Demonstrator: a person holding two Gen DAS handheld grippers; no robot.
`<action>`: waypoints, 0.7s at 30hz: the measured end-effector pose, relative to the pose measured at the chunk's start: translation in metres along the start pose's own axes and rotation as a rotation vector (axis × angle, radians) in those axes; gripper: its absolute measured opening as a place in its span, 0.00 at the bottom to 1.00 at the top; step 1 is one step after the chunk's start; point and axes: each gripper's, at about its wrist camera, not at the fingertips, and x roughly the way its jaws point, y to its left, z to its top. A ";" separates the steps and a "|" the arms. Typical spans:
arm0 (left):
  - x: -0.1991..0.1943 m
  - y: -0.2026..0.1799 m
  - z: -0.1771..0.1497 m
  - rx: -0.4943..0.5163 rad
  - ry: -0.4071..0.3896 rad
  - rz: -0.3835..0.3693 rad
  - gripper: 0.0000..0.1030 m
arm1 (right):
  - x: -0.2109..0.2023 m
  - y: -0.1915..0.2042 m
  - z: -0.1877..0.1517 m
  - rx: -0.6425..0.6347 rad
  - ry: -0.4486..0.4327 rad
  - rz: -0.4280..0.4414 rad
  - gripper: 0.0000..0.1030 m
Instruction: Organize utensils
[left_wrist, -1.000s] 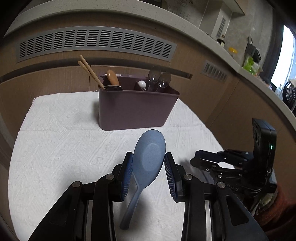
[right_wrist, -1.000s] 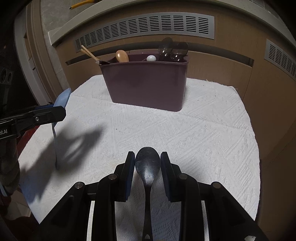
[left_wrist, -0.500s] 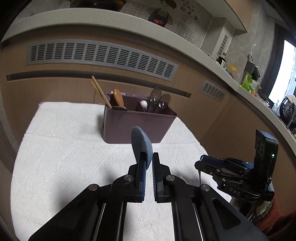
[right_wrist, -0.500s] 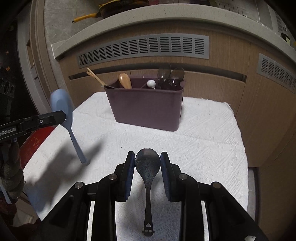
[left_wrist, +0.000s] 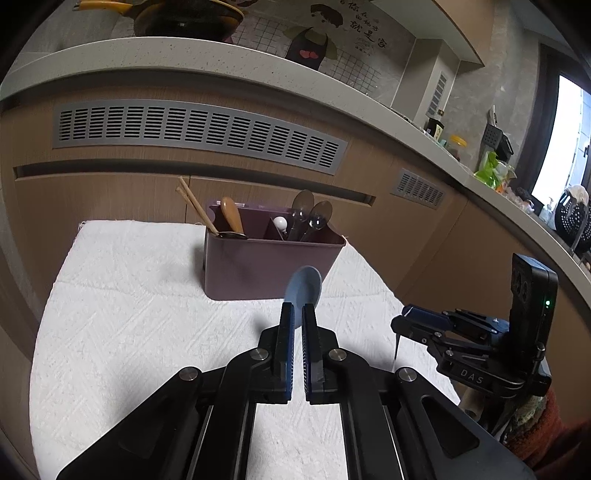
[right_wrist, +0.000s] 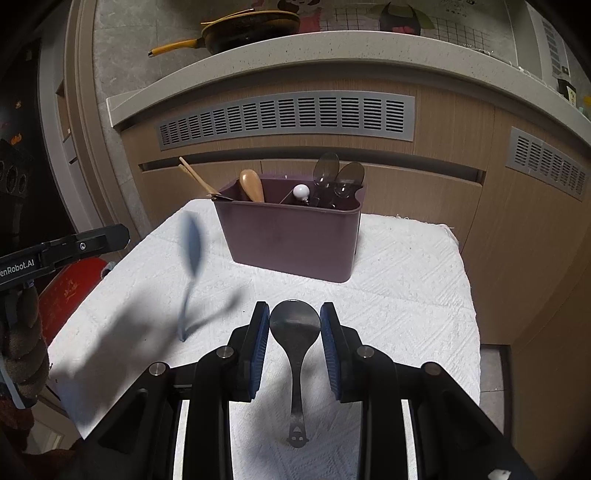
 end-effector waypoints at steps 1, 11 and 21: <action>0.001 0.001 0.000 -0.002 0.004 0.001 0.04 | -0.001 0.000 0.000 -0.005 -0.002 -0.005 0.25; 0.098 0.006 -0.029 0.068 0.297 -0.060 0.48 | 0.004 -0.025 -0.011 0.045 0.029 -0.066 0.25; 0.142 -0.005 -0.048 0.088 0.428 -0.077 0.48 | 0.032 -0.056 -0.029 0.111 0.131 -0.032 0.26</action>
